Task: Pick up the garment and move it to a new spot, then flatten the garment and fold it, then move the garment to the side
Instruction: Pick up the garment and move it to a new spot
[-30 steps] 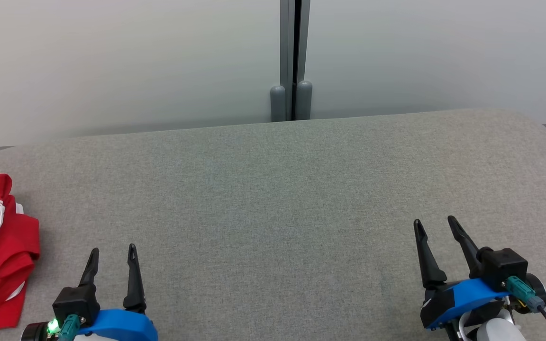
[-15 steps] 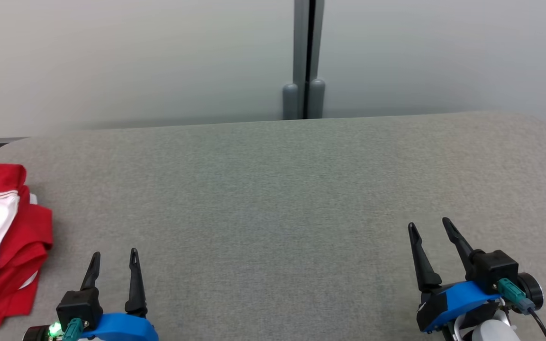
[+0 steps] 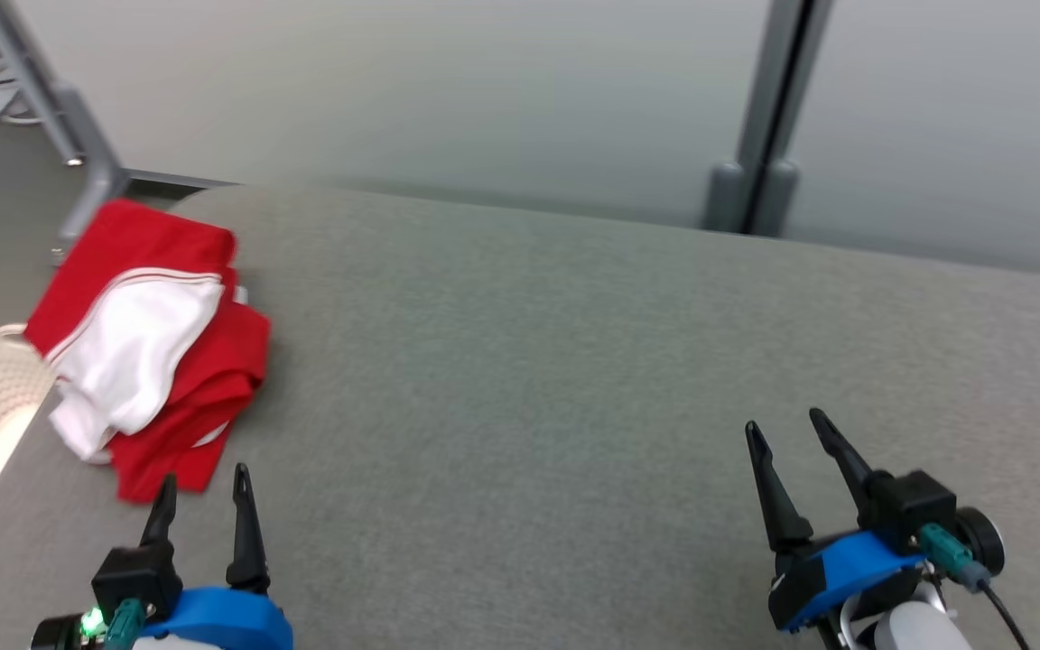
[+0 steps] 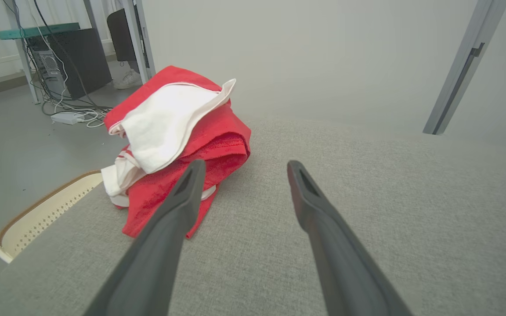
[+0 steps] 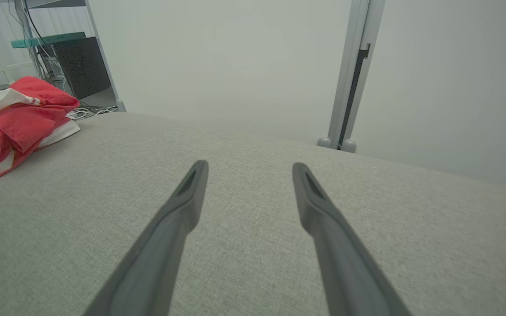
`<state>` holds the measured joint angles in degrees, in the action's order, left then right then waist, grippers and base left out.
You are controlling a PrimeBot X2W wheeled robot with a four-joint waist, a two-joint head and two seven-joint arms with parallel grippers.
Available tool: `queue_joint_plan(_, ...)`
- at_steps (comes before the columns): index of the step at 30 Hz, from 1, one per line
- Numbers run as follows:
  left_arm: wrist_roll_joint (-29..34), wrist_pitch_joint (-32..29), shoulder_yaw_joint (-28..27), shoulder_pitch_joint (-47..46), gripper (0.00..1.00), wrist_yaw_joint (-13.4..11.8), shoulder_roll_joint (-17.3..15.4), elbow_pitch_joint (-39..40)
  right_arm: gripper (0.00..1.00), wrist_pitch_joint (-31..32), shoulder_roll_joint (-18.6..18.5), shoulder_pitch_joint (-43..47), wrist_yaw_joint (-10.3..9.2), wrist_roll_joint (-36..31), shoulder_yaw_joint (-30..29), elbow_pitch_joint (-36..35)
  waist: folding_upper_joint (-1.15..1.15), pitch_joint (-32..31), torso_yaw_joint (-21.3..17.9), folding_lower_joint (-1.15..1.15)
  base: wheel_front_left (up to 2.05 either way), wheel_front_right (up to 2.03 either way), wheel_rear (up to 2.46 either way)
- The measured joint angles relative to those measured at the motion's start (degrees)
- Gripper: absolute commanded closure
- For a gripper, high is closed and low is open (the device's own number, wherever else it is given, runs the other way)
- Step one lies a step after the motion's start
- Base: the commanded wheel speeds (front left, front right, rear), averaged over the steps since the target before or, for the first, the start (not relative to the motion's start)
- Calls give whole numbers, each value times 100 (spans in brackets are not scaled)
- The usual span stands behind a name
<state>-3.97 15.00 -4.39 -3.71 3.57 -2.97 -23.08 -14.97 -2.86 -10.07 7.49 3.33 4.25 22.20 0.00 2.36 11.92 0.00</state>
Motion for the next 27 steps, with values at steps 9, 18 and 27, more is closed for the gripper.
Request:
queue_joint_plan(9,-59,2,23,43,0,-8,2,-5,0,0,4,-54,0,64,250,67,0,7,1019,1,0,0,0)
queue_joint_plan(18,-108,5,15,160,0,-26,1,8,0,0,10,-49,0,85,325,112,0,104,1748,0,0,0,0)
queue_joint_plan(27,-200,5,-25,201,0,-74,-2,68,0,0,14,-113,0,14,372,113,0,340,1741,0,0,0,0)
